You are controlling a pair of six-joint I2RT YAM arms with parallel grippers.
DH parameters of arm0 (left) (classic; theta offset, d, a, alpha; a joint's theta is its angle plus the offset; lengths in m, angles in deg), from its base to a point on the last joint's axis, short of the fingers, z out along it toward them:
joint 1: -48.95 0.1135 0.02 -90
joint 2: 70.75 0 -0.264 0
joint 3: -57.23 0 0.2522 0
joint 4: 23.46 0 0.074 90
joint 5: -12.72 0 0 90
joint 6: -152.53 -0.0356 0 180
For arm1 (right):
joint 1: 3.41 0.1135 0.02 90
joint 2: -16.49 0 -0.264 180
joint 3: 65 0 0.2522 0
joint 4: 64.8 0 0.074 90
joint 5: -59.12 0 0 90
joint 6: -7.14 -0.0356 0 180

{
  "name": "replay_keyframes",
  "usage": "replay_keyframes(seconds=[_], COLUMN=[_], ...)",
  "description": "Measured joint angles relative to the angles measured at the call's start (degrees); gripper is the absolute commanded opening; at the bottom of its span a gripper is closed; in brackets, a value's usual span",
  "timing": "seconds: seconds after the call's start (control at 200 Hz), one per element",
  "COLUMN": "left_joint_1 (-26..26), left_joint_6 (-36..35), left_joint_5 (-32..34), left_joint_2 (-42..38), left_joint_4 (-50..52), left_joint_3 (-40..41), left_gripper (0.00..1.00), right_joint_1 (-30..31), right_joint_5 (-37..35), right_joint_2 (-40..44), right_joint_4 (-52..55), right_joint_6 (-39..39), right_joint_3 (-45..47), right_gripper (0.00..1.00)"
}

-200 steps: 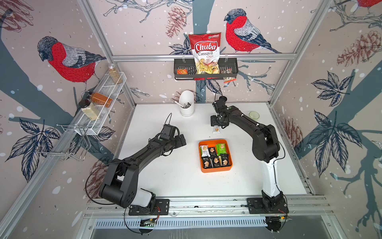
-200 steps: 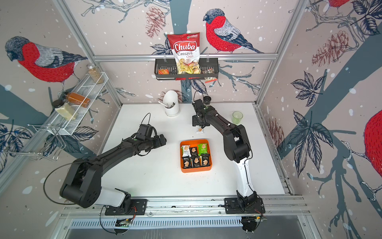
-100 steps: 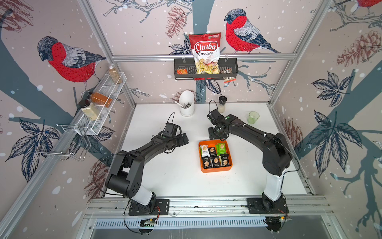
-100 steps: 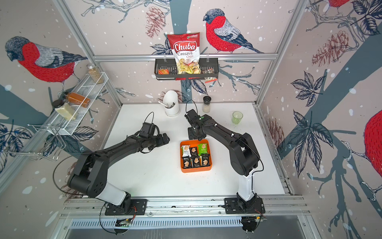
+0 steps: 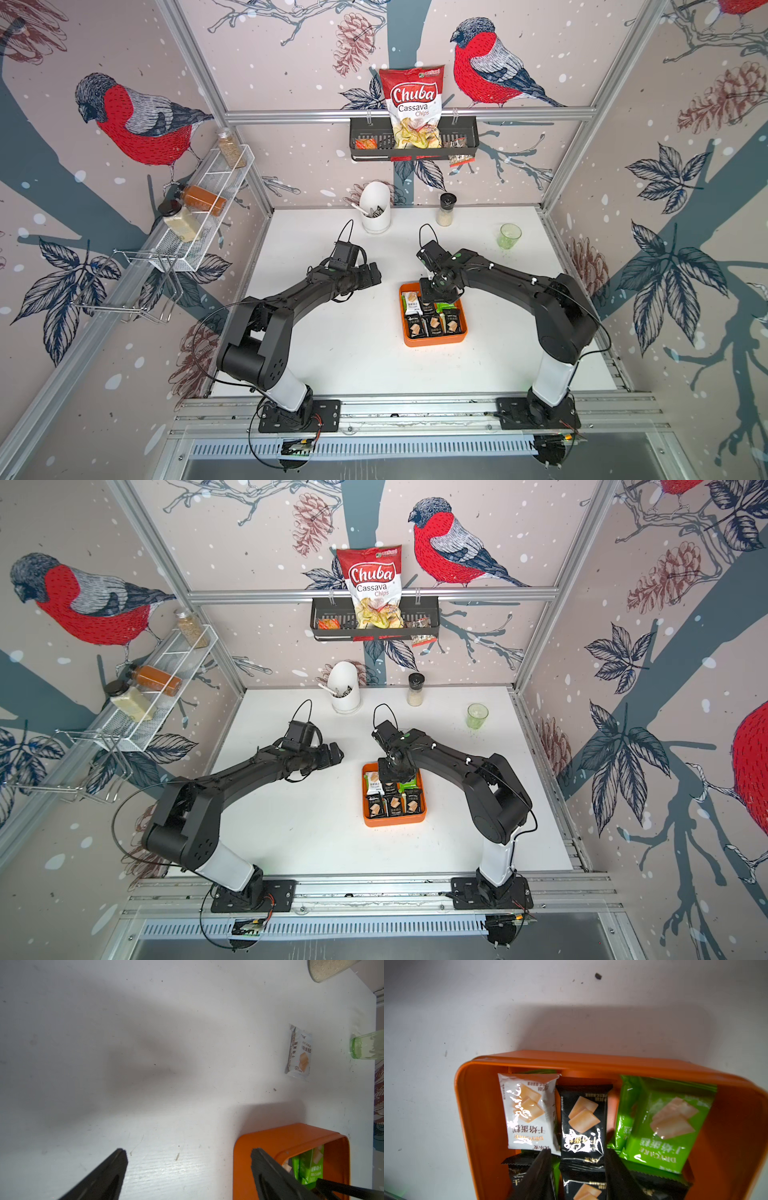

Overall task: Take the cookies out of the storage box
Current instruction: Pick up the cookie from the storage box.

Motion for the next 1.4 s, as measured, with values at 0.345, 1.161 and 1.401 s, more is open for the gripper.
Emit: replay_keyframes(seconds=[0.345, 1.161, 1.401], left_joint_1=[0.0, 0.0, 0.0], left_joint_6=[0.04, 0.09, 0.26], left_joint_5=[0.07, 2.36, 2.54], left_joint_2=[-0.11, -3.54, -4.28], left_joint_4=[0.02, 1.73, 1.75], left_joint_3=[-0.07, 1.51, 2.69], left_gripper=[0.97, 0.97, 0.97], right_joint_1=[-0.09, 0.5, 0.7], right_joint_5=[0.37, -2.71, -4.76], right_joint_2=[-2.8, -6.56, -7.08], right_joint_4=[-1.25, 0.07, 0.92], right_joint_6=[0.11, 1.53, 1.51], right_joint_3=[0.15, -1.97, -2.03], right_gripper=[0.48, 0.64, 0.64])
